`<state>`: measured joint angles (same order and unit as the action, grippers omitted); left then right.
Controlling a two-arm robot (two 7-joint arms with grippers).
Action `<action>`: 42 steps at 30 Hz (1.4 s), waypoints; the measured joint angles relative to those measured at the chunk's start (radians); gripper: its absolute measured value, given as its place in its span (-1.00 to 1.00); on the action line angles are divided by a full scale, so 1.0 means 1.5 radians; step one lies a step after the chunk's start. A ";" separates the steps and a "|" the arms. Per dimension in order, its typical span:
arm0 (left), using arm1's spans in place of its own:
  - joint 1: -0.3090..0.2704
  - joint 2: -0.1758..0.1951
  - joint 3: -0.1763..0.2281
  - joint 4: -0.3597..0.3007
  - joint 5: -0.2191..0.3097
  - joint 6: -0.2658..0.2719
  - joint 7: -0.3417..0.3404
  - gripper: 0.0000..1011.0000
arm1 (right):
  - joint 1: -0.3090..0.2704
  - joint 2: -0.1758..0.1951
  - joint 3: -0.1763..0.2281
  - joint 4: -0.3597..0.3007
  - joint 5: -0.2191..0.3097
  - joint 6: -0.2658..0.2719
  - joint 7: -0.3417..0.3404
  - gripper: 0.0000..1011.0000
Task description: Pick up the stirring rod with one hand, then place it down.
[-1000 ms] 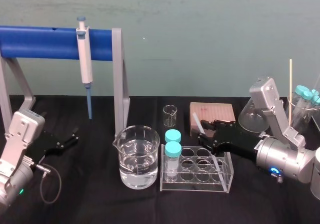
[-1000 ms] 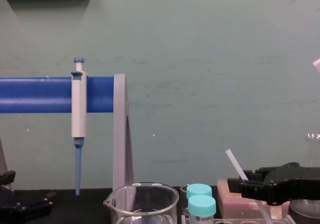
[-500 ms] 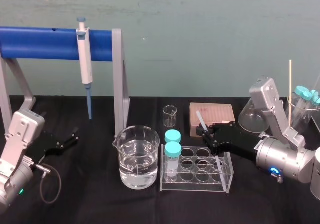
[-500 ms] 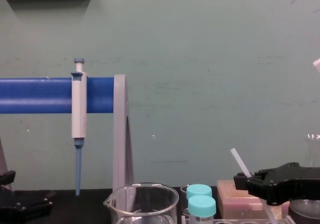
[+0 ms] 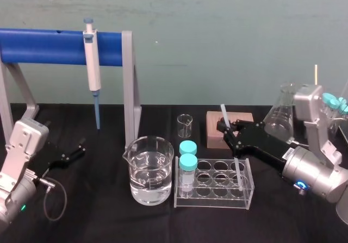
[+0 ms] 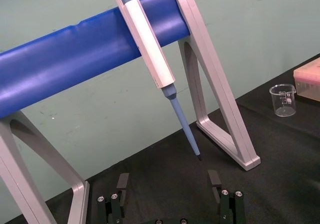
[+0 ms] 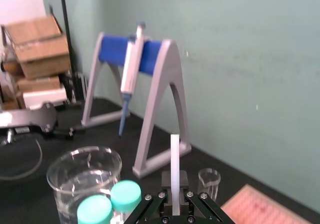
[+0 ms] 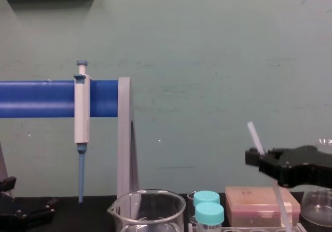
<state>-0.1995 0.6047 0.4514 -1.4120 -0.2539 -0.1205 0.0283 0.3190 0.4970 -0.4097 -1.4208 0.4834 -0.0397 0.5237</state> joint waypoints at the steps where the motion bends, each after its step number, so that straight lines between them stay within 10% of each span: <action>1: 0.000 0.000 0.000 0.000 0.000 0.000 0.000 0.98 | -0.006 -0.003 0.006 0.000 0.002 -0.021 0.004 -0.87; 16: 0.000 0.000 0.000 0.000 0.000 0.000 0.000 0.98 | -0.058 -0.015 0.062 -0.023 0.043 -0.120 0.042 -0.87; 42: 0.000 0.000 0.000 0.000 0.000 0.000 0.000 0.98 | 0.075 -0.054 0.085 0.022 0.065 -0.152 0.070 -0.87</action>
<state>-0.1995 0.6047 0.4514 -1.4120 -0.2539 -0.1205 0.0283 0.4315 0.4164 -0.2820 -1.3880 0.5808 -0.2671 0.6284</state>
